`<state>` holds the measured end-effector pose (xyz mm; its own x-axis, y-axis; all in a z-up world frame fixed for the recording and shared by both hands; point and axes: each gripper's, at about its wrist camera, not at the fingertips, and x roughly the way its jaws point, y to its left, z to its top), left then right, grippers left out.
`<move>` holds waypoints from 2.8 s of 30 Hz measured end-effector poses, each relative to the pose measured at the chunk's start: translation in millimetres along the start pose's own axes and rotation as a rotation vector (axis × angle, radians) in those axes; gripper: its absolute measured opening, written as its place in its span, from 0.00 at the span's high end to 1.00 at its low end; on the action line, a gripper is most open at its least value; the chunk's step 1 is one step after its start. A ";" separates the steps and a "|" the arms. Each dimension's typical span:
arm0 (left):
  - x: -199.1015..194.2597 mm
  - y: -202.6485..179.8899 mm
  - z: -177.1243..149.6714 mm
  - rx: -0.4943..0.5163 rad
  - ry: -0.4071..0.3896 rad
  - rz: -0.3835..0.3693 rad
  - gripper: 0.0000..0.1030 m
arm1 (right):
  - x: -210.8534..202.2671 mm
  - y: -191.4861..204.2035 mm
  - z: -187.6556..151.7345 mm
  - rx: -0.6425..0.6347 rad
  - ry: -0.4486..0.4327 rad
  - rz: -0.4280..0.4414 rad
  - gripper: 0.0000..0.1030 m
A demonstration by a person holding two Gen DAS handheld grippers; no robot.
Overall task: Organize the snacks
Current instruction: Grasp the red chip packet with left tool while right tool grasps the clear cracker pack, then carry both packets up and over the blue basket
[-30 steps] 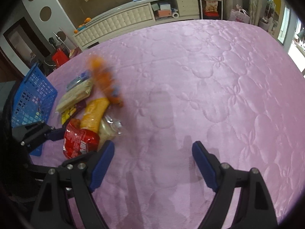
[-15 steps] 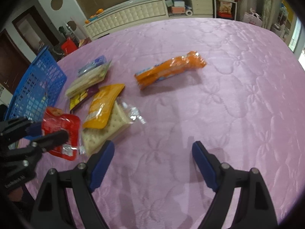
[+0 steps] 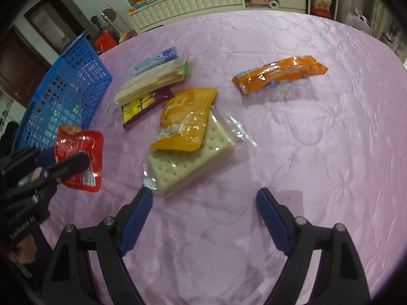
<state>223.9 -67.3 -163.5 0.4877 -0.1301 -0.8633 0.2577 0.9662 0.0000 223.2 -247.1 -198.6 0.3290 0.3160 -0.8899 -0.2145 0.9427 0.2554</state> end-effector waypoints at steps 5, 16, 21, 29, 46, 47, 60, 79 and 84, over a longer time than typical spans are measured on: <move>-2.4 -2.5 -9.0 0.081 -0.015 0.025 0.76 | 12.2 17.9 8.1 0.036 0.023 -0.047 0.16; 2.2 8.3 -10.8 0.086 -0.016 0.012 0.76 | 44.0 49.7 44.6 0.048 0.050 -0.178 0.15; 4.1 9.6 -11.2 0.065 -0.011 -0.004 0.76 | 47.8 52.8 41.1 -0.038 0.062 -0.212 0.15; 8.6 16.1 -16.2 0.002 0.021 -0.014 0.76 | 26.9 20.9 23.6 -0.029 0.021 -0.188 0.49; -34.7 -11.8 -21.2 0.013 -0.052 -0.003 0.76 | -61.7 25.6 -42.8 -0.140 -0.172 -0.154 0.96; -38.1 -13.0 -21.4 0.011 -0.057 -0.003 0.76 | -62.9 33.6 -38.2 -0.147 -0.178 -0.152 0.96; -94.2 -7.4 -22.1 -0.026 -0.164 -0.016 0.76 | -114.5 63.5 -31.3 -0.208 -0.291 -0.117 0.97; -168.7 64.4 -8.0 -0.113 -0.314 0.023 0.76 | -159.9 165.4 2.4 -0.378 -0.411 -0.032 0.97; -177.2 94.9 -15.6 -0.143 -0.321 0.054 0.76 | -153.4 191.9 11.4 -0.410 -0.416 -0.002 0.97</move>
<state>149.0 50.9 -18.4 0.7408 -0.1196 -0.6610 0.1163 0.9920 -0.0492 142.0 -113.5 -8.7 0.6457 0.4076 -0.6457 -0.5243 0.8514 0.0132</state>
